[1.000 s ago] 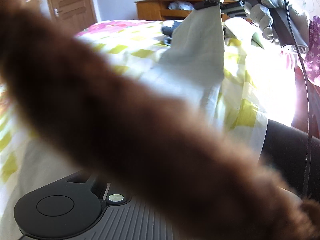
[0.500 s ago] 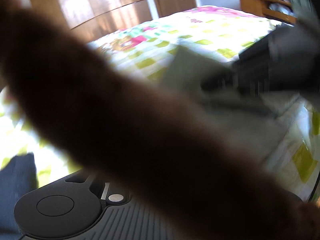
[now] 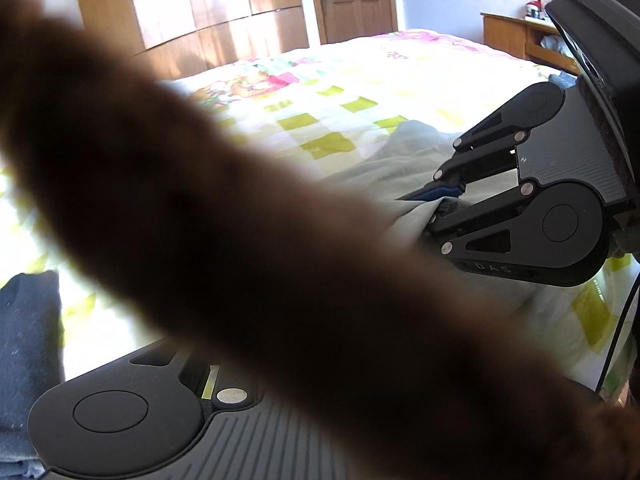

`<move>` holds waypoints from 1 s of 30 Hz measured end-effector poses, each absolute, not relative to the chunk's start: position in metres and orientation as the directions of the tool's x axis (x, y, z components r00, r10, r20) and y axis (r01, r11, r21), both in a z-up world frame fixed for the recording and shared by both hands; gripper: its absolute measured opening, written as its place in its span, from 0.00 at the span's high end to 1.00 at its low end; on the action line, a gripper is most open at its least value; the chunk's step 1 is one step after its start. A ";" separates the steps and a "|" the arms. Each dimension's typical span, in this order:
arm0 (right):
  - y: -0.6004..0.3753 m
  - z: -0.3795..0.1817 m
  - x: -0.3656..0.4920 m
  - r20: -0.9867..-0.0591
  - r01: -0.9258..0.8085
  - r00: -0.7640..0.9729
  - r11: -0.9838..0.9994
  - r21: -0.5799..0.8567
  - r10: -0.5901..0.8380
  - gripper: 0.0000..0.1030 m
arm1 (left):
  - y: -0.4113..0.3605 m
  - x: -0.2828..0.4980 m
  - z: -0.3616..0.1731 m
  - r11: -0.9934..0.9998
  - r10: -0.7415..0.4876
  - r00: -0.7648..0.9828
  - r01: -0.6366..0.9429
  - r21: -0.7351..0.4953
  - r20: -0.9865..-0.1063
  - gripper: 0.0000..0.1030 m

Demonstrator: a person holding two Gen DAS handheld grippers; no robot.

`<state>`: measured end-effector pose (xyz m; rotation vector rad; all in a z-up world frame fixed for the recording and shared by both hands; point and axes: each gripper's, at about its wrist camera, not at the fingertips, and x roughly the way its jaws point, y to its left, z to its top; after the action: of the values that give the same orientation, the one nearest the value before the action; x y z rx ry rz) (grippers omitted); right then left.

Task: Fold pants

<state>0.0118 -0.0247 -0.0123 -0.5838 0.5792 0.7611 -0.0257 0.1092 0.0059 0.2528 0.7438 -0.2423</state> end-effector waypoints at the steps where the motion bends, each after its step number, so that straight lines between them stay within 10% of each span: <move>1: -0.023 -0.011 0.010 -0.676 -0.777 0.572 0.572 -0.263 0.465 0.72 | 0.111 -0.027 0.006 0.943 -0.125 0.711 0.302 0.140 -0.692 0.74; 20: -0.007 -0.007 -0.006 -0.689 -0.841 0.515 0.455 -0.293 0.510 0.58 | 0.131 -0.034 0.004 0.954 -0.153 0.720 0.286 0.089 -0.677 0.74; 23: -0.002 -0.010 -0.001 -0.693 -0.832 0.522 0.475 -0.286 0.498 0.80 | 0.131 -0.036 0.004 0.955 -0.155 0.717 0.285 0.083 -0.679 0.74; 30: -0.002 -0.003 -0.008 -0.678 -0.842 0.504 0.480 -0.247 0.535 0.80 | 0.133 -0.036 0.002 0.956 -0.159 0.714 0.284 0.074 -0.682 0.74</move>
<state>-0.0076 -0.0016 -0.0027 -0.6135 0.5675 0.8967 -0.0360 0.1331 0.0017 0.1783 0.7362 -0.2470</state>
